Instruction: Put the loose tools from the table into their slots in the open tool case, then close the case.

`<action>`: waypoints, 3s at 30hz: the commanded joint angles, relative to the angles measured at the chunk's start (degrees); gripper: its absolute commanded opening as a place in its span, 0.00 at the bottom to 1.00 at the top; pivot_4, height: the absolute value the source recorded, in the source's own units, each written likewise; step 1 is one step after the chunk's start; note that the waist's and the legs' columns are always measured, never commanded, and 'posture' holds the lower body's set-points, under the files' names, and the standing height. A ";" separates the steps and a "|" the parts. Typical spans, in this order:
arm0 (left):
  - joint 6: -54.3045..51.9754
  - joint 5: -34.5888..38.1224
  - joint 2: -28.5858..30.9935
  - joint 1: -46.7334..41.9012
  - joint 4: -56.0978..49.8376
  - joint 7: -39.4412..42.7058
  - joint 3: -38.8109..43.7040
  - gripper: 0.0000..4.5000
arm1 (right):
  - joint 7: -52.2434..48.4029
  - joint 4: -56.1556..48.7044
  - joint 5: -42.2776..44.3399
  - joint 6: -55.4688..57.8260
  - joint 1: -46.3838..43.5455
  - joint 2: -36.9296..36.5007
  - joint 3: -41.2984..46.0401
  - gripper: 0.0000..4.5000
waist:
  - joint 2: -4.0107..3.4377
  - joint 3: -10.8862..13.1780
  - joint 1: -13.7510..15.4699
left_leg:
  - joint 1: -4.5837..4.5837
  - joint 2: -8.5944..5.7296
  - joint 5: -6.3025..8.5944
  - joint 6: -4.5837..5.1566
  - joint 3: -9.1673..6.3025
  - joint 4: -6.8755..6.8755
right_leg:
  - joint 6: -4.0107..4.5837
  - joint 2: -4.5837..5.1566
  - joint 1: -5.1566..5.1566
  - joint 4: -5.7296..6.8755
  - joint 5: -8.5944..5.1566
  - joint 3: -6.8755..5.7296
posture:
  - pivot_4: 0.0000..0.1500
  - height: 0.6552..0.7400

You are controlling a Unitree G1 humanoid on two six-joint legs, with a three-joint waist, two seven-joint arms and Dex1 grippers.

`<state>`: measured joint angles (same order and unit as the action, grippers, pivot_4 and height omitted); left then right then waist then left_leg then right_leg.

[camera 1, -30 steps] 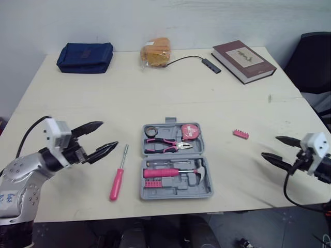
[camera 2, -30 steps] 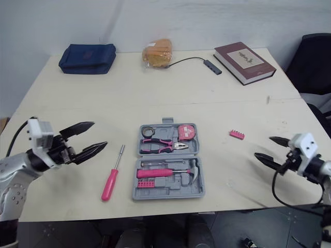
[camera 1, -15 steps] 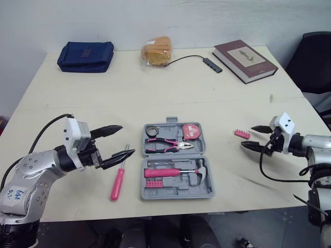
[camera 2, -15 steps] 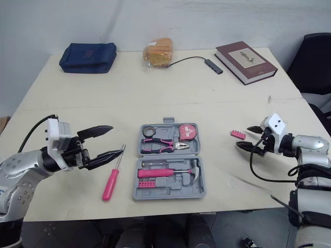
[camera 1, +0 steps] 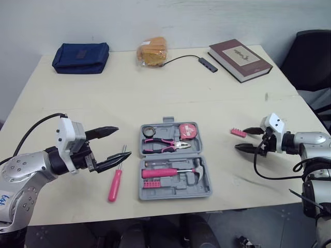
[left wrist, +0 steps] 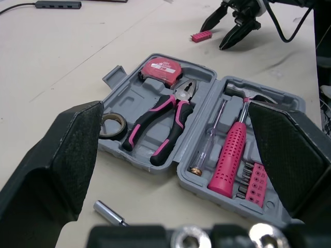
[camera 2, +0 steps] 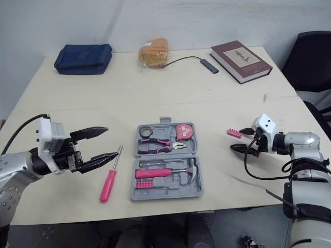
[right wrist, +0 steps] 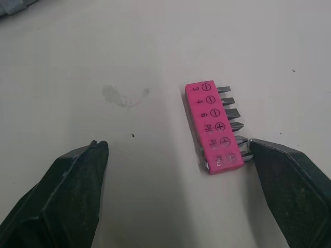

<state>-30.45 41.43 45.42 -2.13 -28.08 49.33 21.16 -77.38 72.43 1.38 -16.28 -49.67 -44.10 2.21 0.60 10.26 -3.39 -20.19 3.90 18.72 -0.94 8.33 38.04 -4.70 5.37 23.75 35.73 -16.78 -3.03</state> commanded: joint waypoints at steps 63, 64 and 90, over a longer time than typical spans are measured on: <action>15.74 -9.47 -0.66 0.11 6.02 16.86 -15.41 1.00 | 5.66 -103.16 11.97 55.75 14.24 -8.66 -30.12 0.16 | 0.03 0.19 1.53 | -1.12 -0.15 0.11 0.36 0.08 0.16 | -0.03 0.00 1.20 0.11 0.03 -0.01 | 1.00 1.00; 15.72 -9.50 -0.71 0.25 5.78 16.65 -15.41 1.00 | 5.47 -102.92 11.53 55.49 14.15 -8.56 -30.52 0.16 | 0.04 0.19 1.59 | -1.12 -0.15 0.10 0.36 0.07 0.16 | -0.03 -0.02 1.20 0.13 0.03 -0.02 | 1.00 1.00; 13.61 -9.57 -1.10 2.53 2.74 13.15 -14.47 1.00 | 2.56 -99.01 5.31 58.10 8.72 -3.11 -37.78 0.16 | 0.12 0.14 1.49 | -1.08 -0.14 0.07 0.36 0.06 0.26 | -0.04 -0.07 1.18 0.26 0.04 -0.01 | 1.00 1.00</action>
<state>-17.44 31.65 43.88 0.15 -23.92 62.51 5.70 -74.75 -25.60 6.93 41.50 -40.30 -47.99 -35.27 0.73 10.40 -1.90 -21.26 3.77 18.79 -0.58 8.40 38.30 -4.74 5.30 24.93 36.00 -16.75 -3.04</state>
